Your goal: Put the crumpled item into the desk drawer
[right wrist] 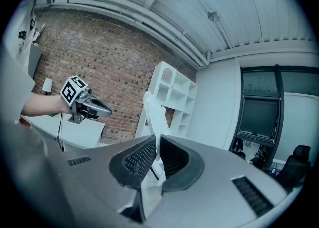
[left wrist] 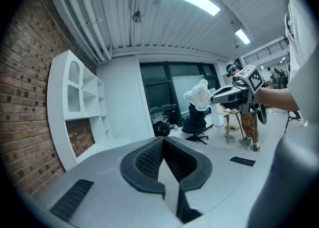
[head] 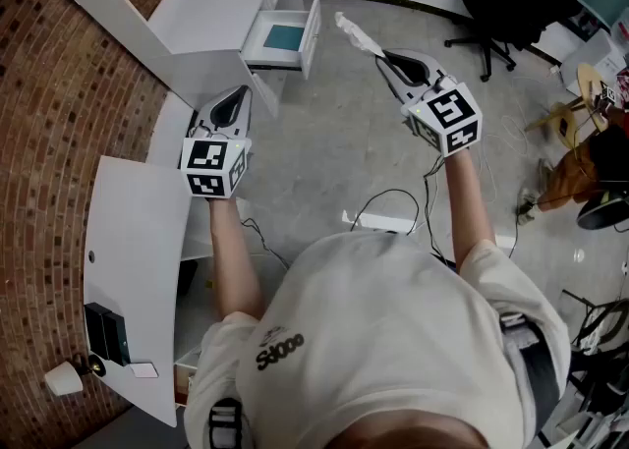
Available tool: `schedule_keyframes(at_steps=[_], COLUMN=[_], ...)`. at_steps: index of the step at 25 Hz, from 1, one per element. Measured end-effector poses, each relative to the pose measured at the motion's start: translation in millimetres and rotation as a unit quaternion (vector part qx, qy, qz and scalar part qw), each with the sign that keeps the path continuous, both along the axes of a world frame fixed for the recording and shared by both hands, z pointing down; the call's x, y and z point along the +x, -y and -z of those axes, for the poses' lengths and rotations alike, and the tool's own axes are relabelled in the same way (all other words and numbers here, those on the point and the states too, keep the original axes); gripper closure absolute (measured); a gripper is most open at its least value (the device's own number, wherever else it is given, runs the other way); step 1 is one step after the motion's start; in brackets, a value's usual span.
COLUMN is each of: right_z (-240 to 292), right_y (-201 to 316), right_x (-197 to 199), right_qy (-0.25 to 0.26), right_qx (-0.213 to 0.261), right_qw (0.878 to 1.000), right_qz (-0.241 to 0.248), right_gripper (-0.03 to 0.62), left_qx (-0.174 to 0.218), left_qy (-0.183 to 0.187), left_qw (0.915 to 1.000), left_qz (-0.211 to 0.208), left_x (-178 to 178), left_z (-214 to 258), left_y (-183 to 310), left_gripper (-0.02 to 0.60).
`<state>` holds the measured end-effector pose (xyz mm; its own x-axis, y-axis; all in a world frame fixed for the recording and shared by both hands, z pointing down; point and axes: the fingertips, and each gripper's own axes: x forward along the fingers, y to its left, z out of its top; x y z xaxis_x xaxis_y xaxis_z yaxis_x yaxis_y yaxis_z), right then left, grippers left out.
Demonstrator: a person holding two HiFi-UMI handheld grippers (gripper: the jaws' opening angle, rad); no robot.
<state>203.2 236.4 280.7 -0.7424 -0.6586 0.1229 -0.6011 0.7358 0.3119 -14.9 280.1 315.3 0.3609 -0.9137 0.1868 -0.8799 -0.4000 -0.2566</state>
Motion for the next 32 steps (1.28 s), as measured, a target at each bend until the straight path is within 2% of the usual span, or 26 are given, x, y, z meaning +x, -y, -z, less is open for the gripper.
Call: schedule_keyframes(at_steps=[3,9,17,24,32], right_z=[0.3,-5.1,-12.4,-12.7,-18.1], right_y=[-5.4,-16.1,-31.9,-18.5,20.0], right_x=[-12.5,-48.8,-72.9,-88.4,-110.1], right_qy=[-0.004,-0.009,0.014,0.033,0.018], right_qx=[0.003,0.004,-0.015,-0.029,-0.022], right_qw=[1.000,1.000,0.999,0.998,0.999], right_qz=[0.000,-0.012,-0.039,-0.044,-0.018], right_gripper=[0.566,0.567,0.566,0.566,0.568], left_qx=[-0.004,-0.012,-0.002,-0.002,-0.007], left_qy=[-0.010,0.003,-0.001,-0.006,-0.007], left_qw=[0.9999,0.9998,0.9994,0.9994,0.9997], left_qz=[-0.002,-0.016,-0.035,-0.035,-0.022], left_x=[-11.0,-43.1,-70.9,-89.4,-106.9], left_z=[2.4,-4.5,-11.8,-17.4,-19.1], left_y=[-5.7,-10.7,-11.1,-0.7,30.2], left_gripper=[0.563,0.563,0.563,0.563,0.563])
